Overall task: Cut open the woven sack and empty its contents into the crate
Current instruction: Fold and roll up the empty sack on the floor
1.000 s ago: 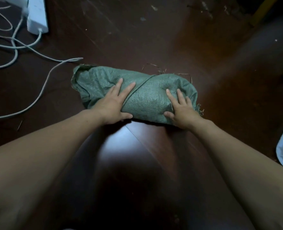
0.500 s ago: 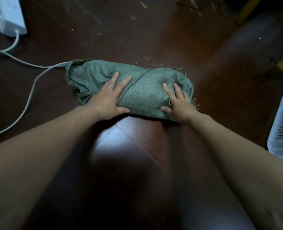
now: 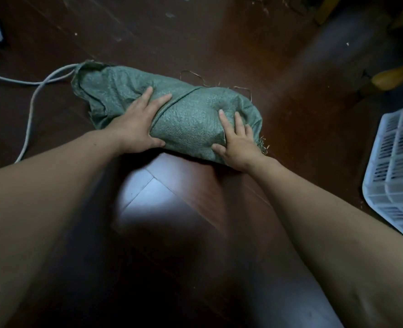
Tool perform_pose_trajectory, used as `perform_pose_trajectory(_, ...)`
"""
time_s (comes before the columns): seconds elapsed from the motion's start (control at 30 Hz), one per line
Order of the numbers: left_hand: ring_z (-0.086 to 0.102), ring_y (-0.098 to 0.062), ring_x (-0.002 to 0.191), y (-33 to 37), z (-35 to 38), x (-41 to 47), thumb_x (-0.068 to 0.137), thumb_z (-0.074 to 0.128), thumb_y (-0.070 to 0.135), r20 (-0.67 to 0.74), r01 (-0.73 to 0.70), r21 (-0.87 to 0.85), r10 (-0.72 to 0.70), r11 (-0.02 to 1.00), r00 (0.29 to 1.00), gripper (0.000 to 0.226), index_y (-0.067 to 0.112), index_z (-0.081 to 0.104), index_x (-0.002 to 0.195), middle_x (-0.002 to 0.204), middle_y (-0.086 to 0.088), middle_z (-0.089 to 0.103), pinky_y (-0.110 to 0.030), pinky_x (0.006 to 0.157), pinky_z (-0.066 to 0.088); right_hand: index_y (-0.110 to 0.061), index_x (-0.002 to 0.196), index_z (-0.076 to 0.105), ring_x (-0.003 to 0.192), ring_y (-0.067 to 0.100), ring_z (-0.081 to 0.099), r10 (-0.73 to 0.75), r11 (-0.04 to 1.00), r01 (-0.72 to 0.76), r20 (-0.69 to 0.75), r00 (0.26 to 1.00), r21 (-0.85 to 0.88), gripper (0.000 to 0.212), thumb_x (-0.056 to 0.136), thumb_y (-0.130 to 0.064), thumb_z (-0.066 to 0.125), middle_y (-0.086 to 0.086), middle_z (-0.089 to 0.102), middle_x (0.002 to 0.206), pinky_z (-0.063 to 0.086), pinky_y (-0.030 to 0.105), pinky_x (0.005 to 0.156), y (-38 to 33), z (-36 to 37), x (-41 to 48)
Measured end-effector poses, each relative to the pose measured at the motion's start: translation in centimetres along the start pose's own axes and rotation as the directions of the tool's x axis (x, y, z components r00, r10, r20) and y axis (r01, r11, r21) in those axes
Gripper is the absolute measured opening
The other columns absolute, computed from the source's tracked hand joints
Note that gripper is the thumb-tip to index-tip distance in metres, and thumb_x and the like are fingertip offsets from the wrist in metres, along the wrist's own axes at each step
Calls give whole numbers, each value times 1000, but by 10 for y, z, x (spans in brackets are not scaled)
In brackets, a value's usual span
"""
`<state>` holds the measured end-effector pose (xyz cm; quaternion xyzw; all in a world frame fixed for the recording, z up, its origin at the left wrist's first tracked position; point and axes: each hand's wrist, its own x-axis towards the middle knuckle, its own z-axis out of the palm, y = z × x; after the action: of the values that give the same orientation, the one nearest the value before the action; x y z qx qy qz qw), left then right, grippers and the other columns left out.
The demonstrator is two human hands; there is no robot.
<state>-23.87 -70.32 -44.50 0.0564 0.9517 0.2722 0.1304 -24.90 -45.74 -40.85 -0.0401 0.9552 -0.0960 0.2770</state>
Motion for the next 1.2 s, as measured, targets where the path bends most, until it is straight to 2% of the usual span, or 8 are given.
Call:
perform_pose_trajectory(0.23,5,-32,147,0,0,3,66,82,34,1,8,14,-8,1000,1000,114,43,3,147,160,-9,-8,-46,118,17,-47,146,-13,146,34,-14,6,1000,-6,13,1000,14,79,96,-41,47,-4,-23,158,7,50,117,-2,-5,-3)
perform_pose_trajectory(0.4,4,-31,147,4,1,0,66,83,31,-27,20,13,-19,1000,999,113,43,5,147,160,-8,-7,-46,118,17,-48,146,-13,147,33,-13,7,1000,-7,-15,1000,6,80,95,-43,49,-5,-22,159,11,51,117,-1,-4,-7)
perform_pose_trajectory(0.63,4,-30,147,9,0,-4,66,83,30,-26,48,14,-48,999,999,113,43,5,147,160,-6,-7,-44,118,17,-48,146,-11,147,33,-13,-2,1000,3,-14,1000,19,82,93,-42,51,-4,-21,159,7,48,117,1,-7,-10)
perform_pose_trajectory(0.77,8,-32,146,15,1,-9,66,82,31,-28,64,23,-63,998,998,112,42,5,147,160,-7,-5,-44,117,19,-50,145,-12,147,30,-15,11,1000,-11,-15,1000,-16,82,93,-42,52,-6,-21,159,13,51,116,3,-11,-12)
perform_pose_trajectory(1.0,14,-37,143,24,7,-27,69,79,40,-18,78,41,-77,996,997,108,43,3,146,159,-9,1,-49,115,23,-50,146,0,147,30,-11,19,998,-21,-40,999,-52,82,91,-29,58,-4,-12,161,14,61,114,6,-17,-14)
perform_pose_trajectory(1.2,12,-36,144,25,12,-39,74,74,43,-24,79,73,-77,994,997,105,43,-1,147,159,-7,-2,-49,114,25,-49,147,4,147,30,-11,29,996,-32,-35,999,-81,83,90,-22,58,-3,-11,161,15,61,114,5,-20,-14)
